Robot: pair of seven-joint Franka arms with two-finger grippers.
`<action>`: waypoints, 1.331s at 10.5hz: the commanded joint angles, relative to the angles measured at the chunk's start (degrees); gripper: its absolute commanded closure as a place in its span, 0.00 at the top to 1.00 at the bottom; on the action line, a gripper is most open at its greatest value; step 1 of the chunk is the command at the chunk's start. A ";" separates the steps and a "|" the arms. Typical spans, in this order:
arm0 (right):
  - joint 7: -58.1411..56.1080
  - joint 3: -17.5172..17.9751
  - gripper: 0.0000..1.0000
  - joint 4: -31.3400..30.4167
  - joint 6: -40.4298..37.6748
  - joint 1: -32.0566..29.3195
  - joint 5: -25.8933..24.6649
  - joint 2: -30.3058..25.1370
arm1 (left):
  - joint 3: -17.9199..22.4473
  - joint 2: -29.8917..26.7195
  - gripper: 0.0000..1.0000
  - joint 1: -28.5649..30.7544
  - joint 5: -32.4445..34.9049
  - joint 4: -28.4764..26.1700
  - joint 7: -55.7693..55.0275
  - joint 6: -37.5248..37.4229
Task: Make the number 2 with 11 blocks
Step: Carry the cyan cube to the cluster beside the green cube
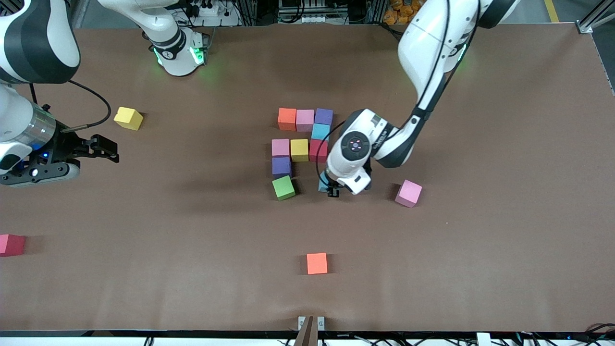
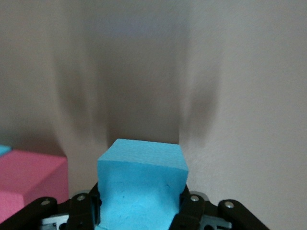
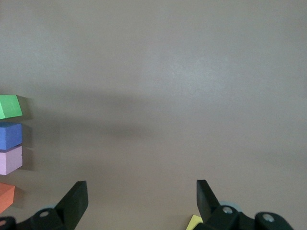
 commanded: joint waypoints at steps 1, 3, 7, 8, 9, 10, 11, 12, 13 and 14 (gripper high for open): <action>-0.75 0.20 1.00 0.27 -0.03 -0.94 1.02 -0.13 | 2.82 1.70 0.00 -3.47 -0.45 3.77 -9.03 -2.55; -0.49 0.37 1.00 0.45 -0.47 -0.86 1.20 -0.83 | 5.20 2.31 0.00 -5.68 -0.62 5.79 -12.31 -3.52; -0.32 0.55 1.00 1.06 -0.64 -0.77 0.85 -1.01 | 5.30 4.43 0.00 -6.03 -0.45 9.92 -12.24 -3.52; -0.31 0.55 1.00 0.97 -0.82 -0.86 0.76 -1.01 | 5.56 4.43 0.00 -6.90 -0.36 10.10 -12.24 -3.52; -0.23 0.55 1.00 0.97 -0.74 -1.03 0.76 -0.66 | 5.82 4.52 0.00 -7.87 -0.44 10.28 -12.24 -3.52; -0.23 0.46 1.00 0.97 -0.73 -0.95 0.59 -0.57 | 6.35 4.95 0.00 -8.66 -0.45 11.15 -12.24 -3.52; -0.23 0.28 1.00 0.97 -0.82 -1.21 0.50 -0.66 | 6.79 5.56 0.00 -9.54 -0.45 11.76 -12.24 -3.52; -0.31 0.28 1.00 0.97 -0.74 -1.99 0.58 -0.57 | 7.23 6.09 0.00 -10.25 -0.45 12.47 -12.15 -3.52; -0.75 0.54 1.00 0.97 -0.65 -3.57 0.84 -0.22 | 7.41 6.36 0.00 -10.60 -0.36 12.82 -11.97 -3.44; -0.84 0.63 1.00 0.89 -0.65 -4.11 0.85 -0.13 | 7.41 6.62 0.00 -10.60 -0.01 13.09 -11.71 -3.17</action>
